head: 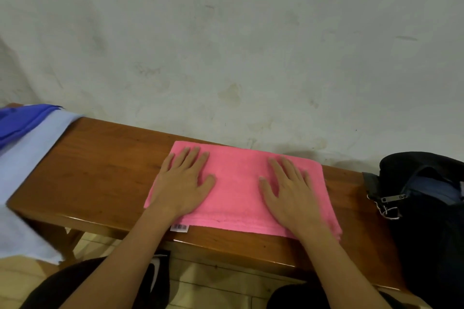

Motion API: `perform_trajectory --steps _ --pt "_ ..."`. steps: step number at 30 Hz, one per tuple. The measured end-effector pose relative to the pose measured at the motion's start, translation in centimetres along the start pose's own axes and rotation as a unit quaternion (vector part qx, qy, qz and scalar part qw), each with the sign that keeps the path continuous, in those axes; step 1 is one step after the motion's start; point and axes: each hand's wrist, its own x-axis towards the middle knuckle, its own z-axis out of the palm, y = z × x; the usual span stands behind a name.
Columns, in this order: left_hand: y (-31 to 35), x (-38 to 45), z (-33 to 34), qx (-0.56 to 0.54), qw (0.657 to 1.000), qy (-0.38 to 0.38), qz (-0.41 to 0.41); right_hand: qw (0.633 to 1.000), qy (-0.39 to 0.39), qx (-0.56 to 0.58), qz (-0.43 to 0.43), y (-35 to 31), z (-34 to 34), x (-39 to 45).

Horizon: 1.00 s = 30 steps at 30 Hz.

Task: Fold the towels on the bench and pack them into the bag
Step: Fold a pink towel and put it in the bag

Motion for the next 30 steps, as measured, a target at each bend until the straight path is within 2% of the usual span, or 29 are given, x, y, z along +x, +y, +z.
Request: perform_trajectory --steps 4,9,15,18,25,30 --pt "0.5 -0.1 -0.2 -0.001 1.0 -0.012 -0.028 0.998 -0.029 -0.012 -0.049 -3.3 0.7 0.4" --pt "0.4 -0.5 -0.5 -0.051 0.992 0.028 -0.112 0.995 -0.07 -0.042 -0.065 -4.8 1.2 0.9" --pt "0.0 -0.5 -1.0 -0.051 0.993 -0.013 -0.104 0.991 -0.098 -0.059 -0.069 -5.3 0.7 0.9" --pt "0.0 -1.1 -1.6 -0.092 0.989 0.014 -0.117 0.991 -0.099 -0.056 -0.071 -5.3 0.6 0.7" --pt "0.8 -1.6 -5.1 -0.241 0.936 0.023 -0.255 0.991 -0.096 -0.062 -0.071 -5.4 0.6 0.7" --pt "-0.5 -1.6 -5.8 -0.369 0.889 0.005 -0.271 0.99 -0.101 -0.067 -0.072 -5.3 0.6 0.7"
